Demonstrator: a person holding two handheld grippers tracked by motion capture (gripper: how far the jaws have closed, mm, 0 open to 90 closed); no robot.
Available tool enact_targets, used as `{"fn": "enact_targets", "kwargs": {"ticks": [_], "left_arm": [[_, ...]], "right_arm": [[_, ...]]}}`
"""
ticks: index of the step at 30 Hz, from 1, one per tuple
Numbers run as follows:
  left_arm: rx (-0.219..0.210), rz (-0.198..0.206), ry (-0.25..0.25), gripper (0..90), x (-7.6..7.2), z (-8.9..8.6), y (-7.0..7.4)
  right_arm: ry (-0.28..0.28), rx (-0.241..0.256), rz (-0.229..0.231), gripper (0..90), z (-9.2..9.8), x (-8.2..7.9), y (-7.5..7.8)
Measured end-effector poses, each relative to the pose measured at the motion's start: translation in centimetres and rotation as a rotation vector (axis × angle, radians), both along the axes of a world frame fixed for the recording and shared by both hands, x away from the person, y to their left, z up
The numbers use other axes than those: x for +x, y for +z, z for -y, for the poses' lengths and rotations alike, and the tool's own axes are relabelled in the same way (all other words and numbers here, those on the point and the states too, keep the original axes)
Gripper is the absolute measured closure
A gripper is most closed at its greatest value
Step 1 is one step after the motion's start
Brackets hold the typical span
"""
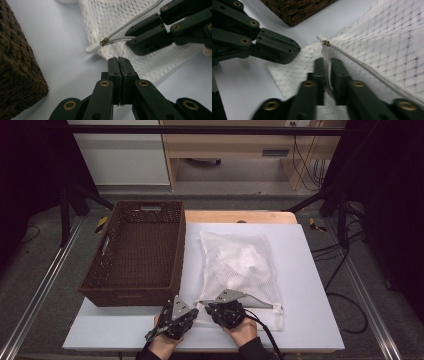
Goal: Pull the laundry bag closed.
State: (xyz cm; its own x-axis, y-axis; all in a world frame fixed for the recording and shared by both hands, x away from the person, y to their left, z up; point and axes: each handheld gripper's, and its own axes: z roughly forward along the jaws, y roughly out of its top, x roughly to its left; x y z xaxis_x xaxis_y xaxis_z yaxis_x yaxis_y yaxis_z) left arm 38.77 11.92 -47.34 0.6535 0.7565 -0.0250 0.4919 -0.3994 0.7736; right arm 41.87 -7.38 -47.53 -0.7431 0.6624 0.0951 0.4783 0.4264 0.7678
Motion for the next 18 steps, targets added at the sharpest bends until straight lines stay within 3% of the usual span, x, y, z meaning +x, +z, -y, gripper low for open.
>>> {"fn": "enact_targets", "kwargs": {"ticks": [2, 7, 10, 15, 18], "left_arm": [[0.006, -0.013, -0.004, 84.8, 0.11, 0.02, -0.19], [0.004, -0.046, 0.018, 61.7, 0.42, 0.11, -0.77], [-0.016, -0.063, 0.013, 53.4, 0.47, 0.11, -1.01], [-0.011, -0.077, 0.016, 52.7, 0.29, 0.29, -0.89], [-0.002, -0.084, 0.014, 53.9, 0.03, 0.51, -0.80]], "right_arm": [[0.007, -0.008, -0.015, 88.1, 0.05, 0.04, -0.04], [-0.003, -0.024, -0.023, 88.3, 0.35, -0.11, -0.23], [-0.012, -0.030, -0.014, 88.3, 0.43, -0.09, -0.71], [-0.030, 0.007, 0.038, 88.4, 0.74, -0.22, -0.36], [-0.025, 0.017, 0.035, 88.4, 0.97, -0.26, -0.18]]}}
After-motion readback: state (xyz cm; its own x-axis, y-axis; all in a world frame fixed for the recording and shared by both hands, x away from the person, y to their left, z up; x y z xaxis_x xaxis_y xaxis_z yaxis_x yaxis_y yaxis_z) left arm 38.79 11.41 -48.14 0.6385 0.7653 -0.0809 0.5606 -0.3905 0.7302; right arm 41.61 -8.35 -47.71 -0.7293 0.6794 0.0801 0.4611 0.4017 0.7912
